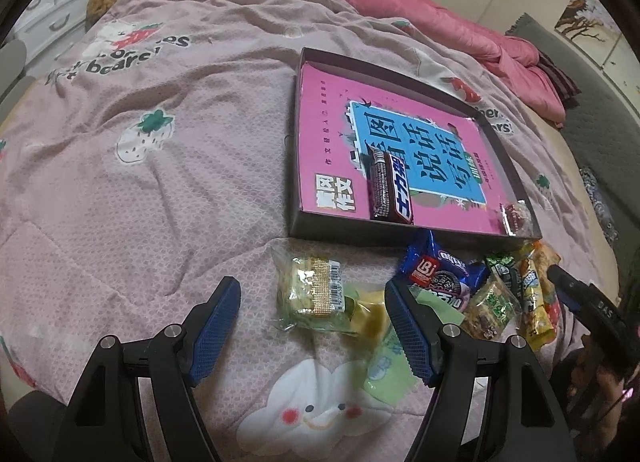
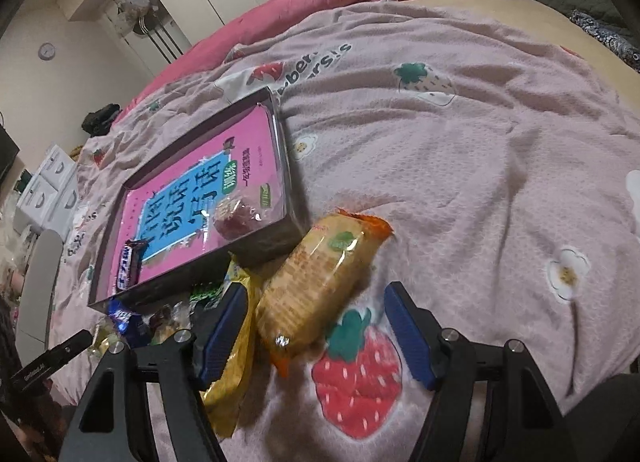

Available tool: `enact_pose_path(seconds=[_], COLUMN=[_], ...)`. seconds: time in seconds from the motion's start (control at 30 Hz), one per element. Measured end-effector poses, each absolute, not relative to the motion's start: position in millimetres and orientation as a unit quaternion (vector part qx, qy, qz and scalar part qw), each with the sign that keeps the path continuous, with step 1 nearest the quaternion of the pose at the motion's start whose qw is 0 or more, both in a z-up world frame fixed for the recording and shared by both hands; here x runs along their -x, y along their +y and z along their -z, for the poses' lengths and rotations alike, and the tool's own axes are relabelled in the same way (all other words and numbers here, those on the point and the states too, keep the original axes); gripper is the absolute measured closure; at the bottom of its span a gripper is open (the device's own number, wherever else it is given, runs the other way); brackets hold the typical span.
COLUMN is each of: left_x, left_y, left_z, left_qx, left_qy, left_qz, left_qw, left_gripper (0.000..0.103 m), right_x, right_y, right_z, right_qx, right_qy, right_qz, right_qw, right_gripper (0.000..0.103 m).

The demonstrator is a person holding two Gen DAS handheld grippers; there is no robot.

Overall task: Organize snacks
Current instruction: 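Grasp the clear yellow-cake packet with the left tool while the right tool grasps the long orange-capped biscuit packet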

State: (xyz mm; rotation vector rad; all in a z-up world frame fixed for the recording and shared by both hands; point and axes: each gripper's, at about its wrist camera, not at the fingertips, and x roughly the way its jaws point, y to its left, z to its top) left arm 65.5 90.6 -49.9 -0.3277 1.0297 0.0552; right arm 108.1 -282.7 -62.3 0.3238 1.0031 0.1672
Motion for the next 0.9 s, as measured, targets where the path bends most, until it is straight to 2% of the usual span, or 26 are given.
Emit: enact_pose_path(seconds=[0.17, 0.33, 0.47, 0.5, 0.53, 0.6, 0.73, 0.8, 0.9], left_x=[-68, -72, -75, -76, -76, -77, -78, -79, -79], left_y=[88, 85, 86, 86, 85, 85, 82, 83, 85], left_z=[53, 58, 60, 61, 62, 65, 67, 68, 69], left_qx=[0.153, 0.142, 0.146, 0.145, 0.145, 0.141, 0.134, 0.132, 0.14], left_qy=[0.492, 0.497, 0.496, 0.497, 0.498, 0.503, 0.506, 0.507, 0.508], left_qz=[-0.025, -0.026, -0.025, -0.026, -0.027, -0.033, -0.036, -0.039, -0.037], left_qw=[0.856, 0.855, 0.855, 0.855, 0.855, 0.852, 0.851, 0.851, 0.849], left_gripper=[0.027, 0.027, 0.033, 0.036, 0.039, 0.058, 0.058, 0.065, 0.067], right_x=[-118, -125, -128, -127, -128, -126, -124, -124, -123], right_y=[-272, -268, -269, -270, -270, -271, -278, -281, -282], right_z=[70, 73, 72, 71, 71, 68, 64, 63, 63], right_qx=[-0.123, -0.103, -0.104, -0.103, -0.103, -0.092, -0.102, -0.108, -0.116], right_qy=[0.482, 0.482, 0.484, 0.485, 0.485, 0.481, 0.476, 0.475, 0.475], right_qz=[-0.079, -0.094, -0.115, -0.119, -0.119, -0.118, -0.118, -0.121, -0.121], right_qw=[0.864, 0.865, 0.861, 0.861, 0.861, 0.864, 0.865, 0.865, 0.864], right_gripper=[0.038, 0.045, 0.058, 0.065, 0.066, 0.068, 0.074, 0.075, 0.076])
